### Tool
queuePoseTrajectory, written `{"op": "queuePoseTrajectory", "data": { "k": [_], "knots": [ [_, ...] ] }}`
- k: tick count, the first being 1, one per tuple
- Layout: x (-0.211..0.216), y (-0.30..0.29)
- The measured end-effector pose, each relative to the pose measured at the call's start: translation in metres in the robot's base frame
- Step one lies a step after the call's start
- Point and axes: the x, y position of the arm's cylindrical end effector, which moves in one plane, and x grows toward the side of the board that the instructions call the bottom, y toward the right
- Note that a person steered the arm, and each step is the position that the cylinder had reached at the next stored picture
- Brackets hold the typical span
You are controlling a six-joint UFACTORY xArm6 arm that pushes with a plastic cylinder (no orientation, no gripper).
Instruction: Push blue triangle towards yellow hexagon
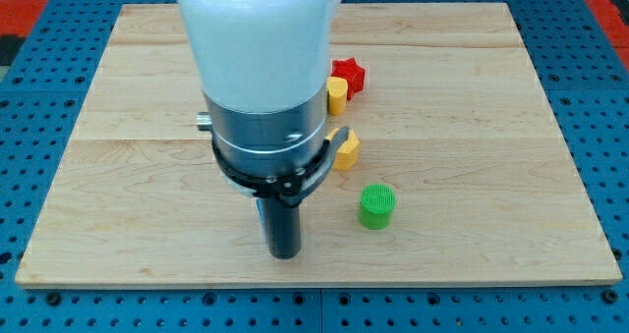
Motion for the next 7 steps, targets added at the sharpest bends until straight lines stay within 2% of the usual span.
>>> {"op": "queuePoseTrajectory", "data": {
  "k": [3, 4, 7],
  "knots": [
    [0.0, -0.092],
    [-0.001, -0.098],
    [-0.024, -0.039]
  ]
}}
